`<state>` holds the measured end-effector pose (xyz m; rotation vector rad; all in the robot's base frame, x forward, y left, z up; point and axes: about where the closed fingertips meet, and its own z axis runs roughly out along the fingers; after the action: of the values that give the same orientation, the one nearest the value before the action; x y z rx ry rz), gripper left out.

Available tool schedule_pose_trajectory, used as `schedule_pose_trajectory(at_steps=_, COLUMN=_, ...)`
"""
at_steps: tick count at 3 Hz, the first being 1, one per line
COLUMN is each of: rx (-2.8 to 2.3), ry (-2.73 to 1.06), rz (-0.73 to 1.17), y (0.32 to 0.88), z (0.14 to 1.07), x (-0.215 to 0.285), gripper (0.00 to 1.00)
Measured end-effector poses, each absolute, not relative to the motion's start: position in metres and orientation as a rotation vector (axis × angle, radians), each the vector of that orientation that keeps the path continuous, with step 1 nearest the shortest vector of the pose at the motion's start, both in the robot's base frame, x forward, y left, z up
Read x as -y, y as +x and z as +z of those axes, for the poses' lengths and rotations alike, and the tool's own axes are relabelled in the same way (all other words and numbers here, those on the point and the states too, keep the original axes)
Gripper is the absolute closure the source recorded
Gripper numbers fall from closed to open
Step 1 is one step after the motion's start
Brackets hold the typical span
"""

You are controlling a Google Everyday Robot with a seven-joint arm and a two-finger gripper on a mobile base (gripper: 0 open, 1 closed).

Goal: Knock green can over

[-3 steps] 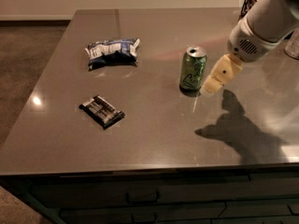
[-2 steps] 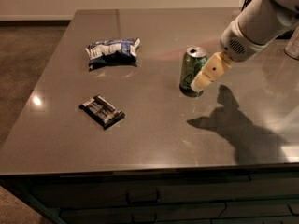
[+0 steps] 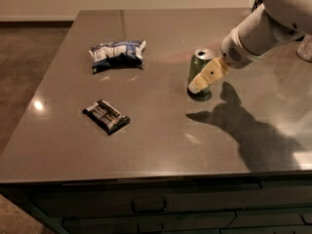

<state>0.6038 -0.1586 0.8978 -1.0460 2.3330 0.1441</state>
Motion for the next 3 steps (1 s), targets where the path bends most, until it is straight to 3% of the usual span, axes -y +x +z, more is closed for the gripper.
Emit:
schedule_pose_trajectory(at_steps=1, rx=-2.292, ry=-1.002, rz=0.186, y=0.615, z=0.896, x=0.150, gripper=0.00)
schedule_pose_trajectory(at_steps=2, rx=-2.261, ry=-0.967, rz=0.223, y=0.622, z=0.895, x=0.141, gripper=0.18)
schedule_pose_trajectory(at_steps=3, rx=-2.239, ry=-0.939, rz=0.260, y=0.624, z=0.895, x=0.137, gripper=0.42)
